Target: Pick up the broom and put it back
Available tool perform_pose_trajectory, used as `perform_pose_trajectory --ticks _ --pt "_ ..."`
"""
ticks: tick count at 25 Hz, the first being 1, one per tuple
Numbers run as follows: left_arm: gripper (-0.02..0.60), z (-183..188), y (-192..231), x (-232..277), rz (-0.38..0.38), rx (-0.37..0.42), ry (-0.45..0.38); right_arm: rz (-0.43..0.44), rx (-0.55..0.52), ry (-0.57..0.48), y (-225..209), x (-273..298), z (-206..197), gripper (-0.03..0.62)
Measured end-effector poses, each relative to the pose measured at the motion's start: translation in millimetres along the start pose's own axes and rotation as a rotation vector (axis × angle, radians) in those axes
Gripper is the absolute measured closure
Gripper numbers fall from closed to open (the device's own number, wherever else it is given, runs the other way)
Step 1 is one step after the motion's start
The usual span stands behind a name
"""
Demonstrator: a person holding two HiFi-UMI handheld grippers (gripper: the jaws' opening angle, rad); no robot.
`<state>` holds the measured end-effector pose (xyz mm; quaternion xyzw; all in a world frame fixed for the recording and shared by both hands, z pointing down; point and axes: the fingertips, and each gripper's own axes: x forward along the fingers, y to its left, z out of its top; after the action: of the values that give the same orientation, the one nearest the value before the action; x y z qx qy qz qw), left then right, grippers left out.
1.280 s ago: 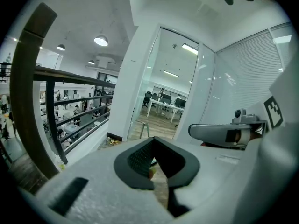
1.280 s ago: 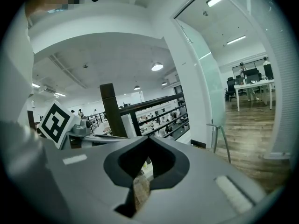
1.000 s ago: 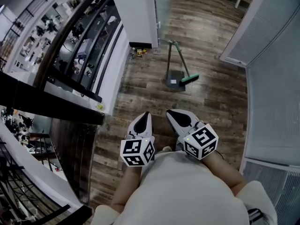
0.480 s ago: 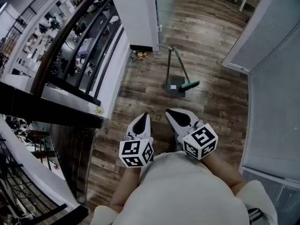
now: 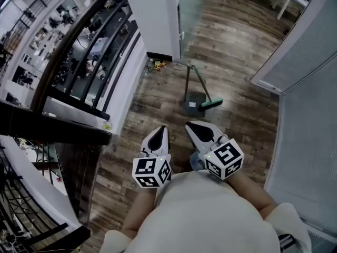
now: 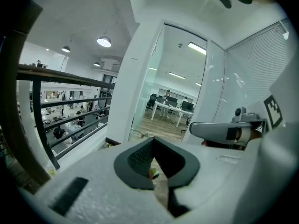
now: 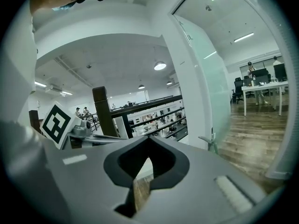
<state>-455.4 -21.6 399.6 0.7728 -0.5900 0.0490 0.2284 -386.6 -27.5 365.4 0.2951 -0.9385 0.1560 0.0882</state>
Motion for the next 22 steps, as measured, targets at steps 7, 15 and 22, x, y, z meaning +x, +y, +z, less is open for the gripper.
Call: perform_pose_trajectory --ticks 7,15,22 --pt "0.577 18 -12 49 0.040 -0.013 -0.021 0.018 -0.015 0.013 -57 2 13 0.588" --pt "0.577 30 -25 100 0.084 -0.025 -0.026 0.025 -0.028 0.010 -124 4 29 0.588" --pt "0.577 33 -34 135 0.131 -0.038 -0.036 0.031 -0.043 0.018 -172 3 32 0.588"
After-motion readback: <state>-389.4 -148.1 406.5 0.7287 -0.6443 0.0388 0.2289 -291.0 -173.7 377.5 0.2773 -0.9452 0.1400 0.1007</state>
